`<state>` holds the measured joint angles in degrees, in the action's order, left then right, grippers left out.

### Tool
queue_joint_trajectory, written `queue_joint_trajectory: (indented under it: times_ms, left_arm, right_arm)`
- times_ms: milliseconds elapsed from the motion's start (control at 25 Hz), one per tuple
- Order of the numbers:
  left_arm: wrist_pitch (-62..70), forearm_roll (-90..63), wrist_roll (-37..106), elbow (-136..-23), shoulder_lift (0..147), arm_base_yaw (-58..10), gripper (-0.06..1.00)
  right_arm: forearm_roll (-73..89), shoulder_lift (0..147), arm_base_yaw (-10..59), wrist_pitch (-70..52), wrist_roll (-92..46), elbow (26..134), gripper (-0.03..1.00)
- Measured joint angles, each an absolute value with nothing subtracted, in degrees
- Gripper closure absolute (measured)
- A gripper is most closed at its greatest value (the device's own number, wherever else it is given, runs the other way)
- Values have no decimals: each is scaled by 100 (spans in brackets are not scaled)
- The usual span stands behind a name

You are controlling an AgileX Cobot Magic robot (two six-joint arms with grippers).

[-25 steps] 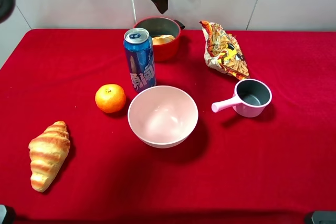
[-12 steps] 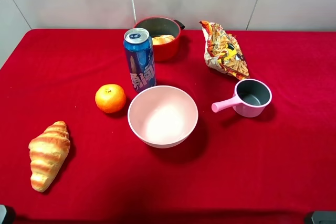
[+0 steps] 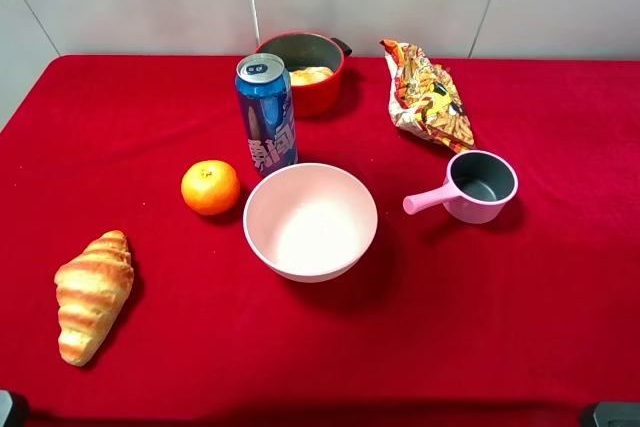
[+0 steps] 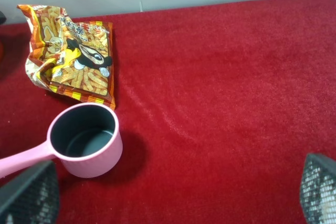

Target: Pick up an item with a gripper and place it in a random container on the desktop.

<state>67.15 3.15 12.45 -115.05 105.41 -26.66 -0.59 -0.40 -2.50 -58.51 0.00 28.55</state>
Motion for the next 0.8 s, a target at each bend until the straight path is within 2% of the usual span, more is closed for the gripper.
queue_joint_trajectory:
  times_ms: [440,800]
  left_arm:
    - [6710,315,1223,-8790,8395,-2666,-5]
    - [6710,262,1223,-7167,6560,-2666,-5]
  right_arm:
    - [-59,-40,-250,-5851,0,2855,27]
    - [-59,-40,-250,-5851,0,2855,27]
